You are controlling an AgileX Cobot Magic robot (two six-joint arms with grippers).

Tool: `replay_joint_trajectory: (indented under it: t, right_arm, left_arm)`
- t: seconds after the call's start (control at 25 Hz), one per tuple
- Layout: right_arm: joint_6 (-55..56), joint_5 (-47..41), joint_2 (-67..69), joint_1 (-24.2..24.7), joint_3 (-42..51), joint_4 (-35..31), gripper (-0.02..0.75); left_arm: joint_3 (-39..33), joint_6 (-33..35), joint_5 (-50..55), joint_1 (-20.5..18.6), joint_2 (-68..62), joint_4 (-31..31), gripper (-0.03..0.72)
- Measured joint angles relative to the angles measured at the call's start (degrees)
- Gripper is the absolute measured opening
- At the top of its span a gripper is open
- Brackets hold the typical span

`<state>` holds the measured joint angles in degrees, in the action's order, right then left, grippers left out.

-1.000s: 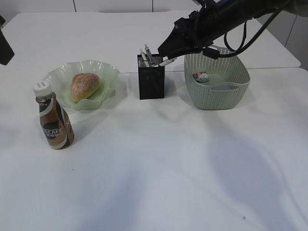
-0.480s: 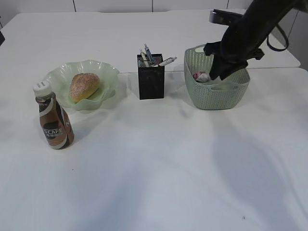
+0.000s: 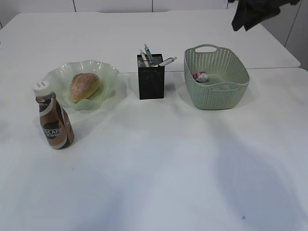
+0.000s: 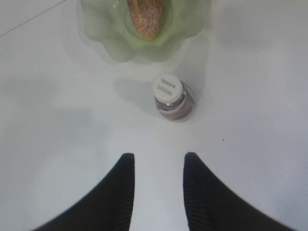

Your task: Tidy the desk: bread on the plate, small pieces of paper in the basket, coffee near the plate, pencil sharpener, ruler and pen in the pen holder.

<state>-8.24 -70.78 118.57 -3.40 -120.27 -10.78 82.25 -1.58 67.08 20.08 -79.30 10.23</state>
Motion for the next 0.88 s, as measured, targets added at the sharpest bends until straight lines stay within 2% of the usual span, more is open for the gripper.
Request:
replay_joint_trajectory:
  t: [0.2, 0.4, 0.56, 0.64, 0.76, 0.88]
  right_arm:
    - [0.14, -0.6, -9.86, 0.0, 3.02, 0.14, 0.244]
    - [0.2, -0.67, -18.28, 0.0, 14.31, 0.56, 0.243]
    - [0.2, -0.72, -25.48, 0.0, 24.51, 1.29, 0.242]
    - [0.2, -0.72, -25.48, 0.0, 24.51, 1.29, 0.242]
    - [0.09, -0.72, -32.4, 0.0, 33.15, 1.44, 0.241]
    - [0.01, -0.72, -35.83, 0.0, 36.4, 2.07, 0.241]
  left_arm:
    - [0.0, -1.08, 2.9, 0.0, 0.0, 0.14, 0.237]
    - [0.0, -2.97, 4.05, 0.0, 0.0, -0.14, 0.237]
    - [0.0, -3.2, 4.13, 0.0, 0.0, -3.57, 0.237]
    - [0.0, -3.2, 4.13, 0.0, 0.1, -5.02, 0.237]
    - [-0.62, -3.23, 4.18, 0.0, 0.74, -5.76, 0.237]
    - [-3.39, -3.23, 4.18, 0.0, 3.1, -5.76, 0.237]
